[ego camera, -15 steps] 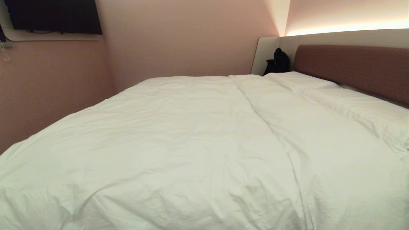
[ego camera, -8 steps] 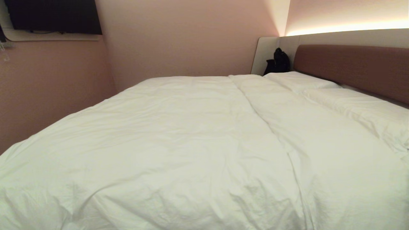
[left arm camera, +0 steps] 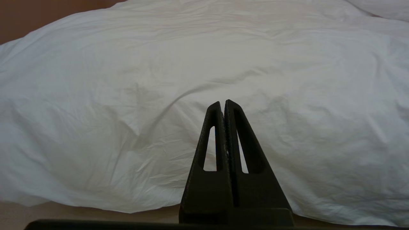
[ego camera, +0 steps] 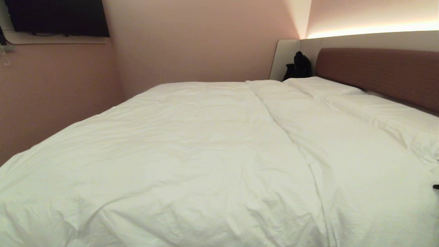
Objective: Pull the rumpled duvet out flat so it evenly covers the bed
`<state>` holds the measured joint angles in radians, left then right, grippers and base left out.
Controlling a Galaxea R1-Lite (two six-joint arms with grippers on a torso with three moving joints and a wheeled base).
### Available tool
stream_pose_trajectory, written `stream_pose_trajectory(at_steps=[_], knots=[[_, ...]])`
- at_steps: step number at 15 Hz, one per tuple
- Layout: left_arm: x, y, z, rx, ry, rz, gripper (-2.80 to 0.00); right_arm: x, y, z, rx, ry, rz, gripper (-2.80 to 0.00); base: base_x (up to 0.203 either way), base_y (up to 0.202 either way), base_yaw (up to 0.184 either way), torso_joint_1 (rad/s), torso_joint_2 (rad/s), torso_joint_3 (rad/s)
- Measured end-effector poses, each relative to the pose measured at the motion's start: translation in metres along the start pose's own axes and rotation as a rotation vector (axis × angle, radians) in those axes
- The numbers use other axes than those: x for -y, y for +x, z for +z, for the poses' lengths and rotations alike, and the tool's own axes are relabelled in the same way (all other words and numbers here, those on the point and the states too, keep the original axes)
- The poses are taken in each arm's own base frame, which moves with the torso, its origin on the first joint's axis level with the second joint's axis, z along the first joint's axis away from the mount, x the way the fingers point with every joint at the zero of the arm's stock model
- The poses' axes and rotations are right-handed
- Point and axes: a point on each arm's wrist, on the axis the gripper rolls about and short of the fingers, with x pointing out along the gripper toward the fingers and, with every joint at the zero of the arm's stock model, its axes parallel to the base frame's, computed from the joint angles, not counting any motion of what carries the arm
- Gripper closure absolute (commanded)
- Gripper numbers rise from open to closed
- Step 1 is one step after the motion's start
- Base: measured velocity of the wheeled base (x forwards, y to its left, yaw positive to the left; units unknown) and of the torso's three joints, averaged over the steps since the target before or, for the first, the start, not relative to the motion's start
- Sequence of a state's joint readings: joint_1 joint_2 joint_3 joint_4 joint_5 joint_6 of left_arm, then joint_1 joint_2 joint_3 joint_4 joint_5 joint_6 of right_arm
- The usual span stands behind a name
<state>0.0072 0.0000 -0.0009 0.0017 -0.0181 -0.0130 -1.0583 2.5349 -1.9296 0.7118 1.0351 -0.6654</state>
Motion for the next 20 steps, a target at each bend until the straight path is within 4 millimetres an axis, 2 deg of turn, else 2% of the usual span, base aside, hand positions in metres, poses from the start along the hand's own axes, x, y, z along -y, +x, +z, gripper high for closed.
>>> stream_pose_trajectory(at_steps=[9,20], knots=[[0.000,0.000,0.000,0.000,0.000,0.000,0.00,0.000,0.034,0.013,0.034,-0.177,0.026,-2.80,0.000,0.000,0.000,0.000,0.00,0.000],[0.000,0.000,0.000,0.000,0.000,0.000,0.00,-0.006,0.036,0.006,0.030,-0.162,0.103,-2.80,0.000,0.000,0.000,0.000,0.00,0.000]])
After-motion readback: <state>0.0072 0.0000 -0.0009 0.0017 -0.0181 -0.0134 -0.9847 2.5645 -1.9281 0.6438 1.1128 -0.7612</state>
